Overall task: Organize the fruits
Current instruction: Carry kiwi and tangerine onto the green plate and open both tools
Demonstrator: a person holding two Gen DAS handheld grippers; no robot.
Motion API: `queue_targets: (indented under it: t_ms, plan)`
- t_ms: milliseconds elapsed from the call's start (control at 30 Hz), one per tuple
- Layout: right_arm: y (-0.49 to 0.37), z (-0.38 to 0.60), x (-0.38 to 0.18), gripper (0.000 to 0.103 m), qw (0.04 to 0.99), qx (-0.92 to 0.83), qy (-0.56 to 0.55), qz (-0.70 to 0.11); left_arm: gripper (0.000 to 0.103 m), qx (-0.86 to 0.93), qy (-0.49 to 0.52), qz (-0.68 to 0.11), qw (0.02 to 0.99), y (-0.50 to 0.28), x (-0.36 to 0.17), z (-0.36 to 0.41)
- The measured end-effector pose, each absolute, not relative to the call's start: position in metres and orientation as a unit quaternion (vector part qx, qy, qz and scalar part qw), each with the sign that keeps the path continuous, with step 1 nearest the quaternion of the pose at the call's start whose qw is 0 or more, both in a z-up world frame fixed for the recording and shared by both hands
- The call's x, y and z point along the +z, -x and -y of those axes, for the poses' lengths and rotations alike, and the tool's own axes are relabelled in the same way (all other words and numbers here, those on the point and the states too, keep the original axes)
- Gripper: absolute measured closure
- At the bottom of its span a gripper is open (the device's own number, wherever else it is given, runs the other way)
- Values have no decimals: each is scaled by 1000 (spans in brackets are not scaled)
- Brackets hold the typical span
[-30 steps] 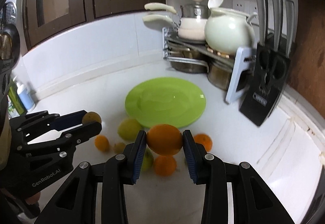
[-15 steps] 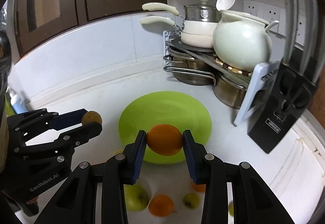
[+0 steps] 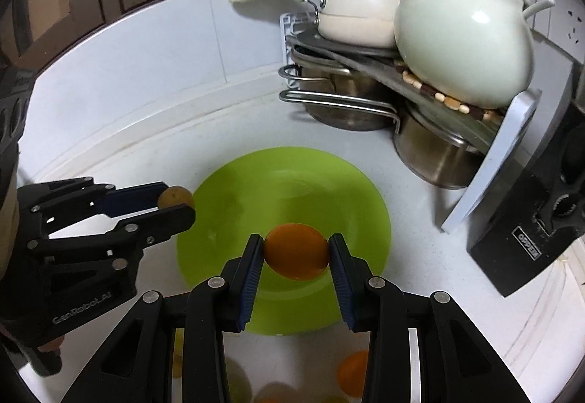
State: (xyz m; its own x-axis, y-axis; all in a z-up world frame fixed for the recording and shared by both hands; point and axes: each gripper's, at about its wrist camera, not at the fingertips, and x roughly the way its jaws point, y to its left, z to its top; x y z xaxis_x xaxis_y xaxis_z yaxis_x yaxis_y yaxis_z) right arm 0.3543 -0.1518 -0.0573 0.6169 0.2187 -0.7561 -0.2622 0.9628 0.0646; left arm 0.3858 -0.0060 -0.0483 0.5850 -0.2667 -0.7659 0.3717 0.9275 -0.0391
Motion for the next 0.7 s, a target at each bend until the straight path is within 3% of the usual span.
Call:
queue_targets:
  t_ms: [567,700]
  plan:
    - [-376,153,-84,65,881,135,20,-453,73,-177,-78,-457,868,-410,-80,16]
    - [-377,153,-85,64,881,135,18,-453,67,-172,-74,-458,869,-409,-79,14]
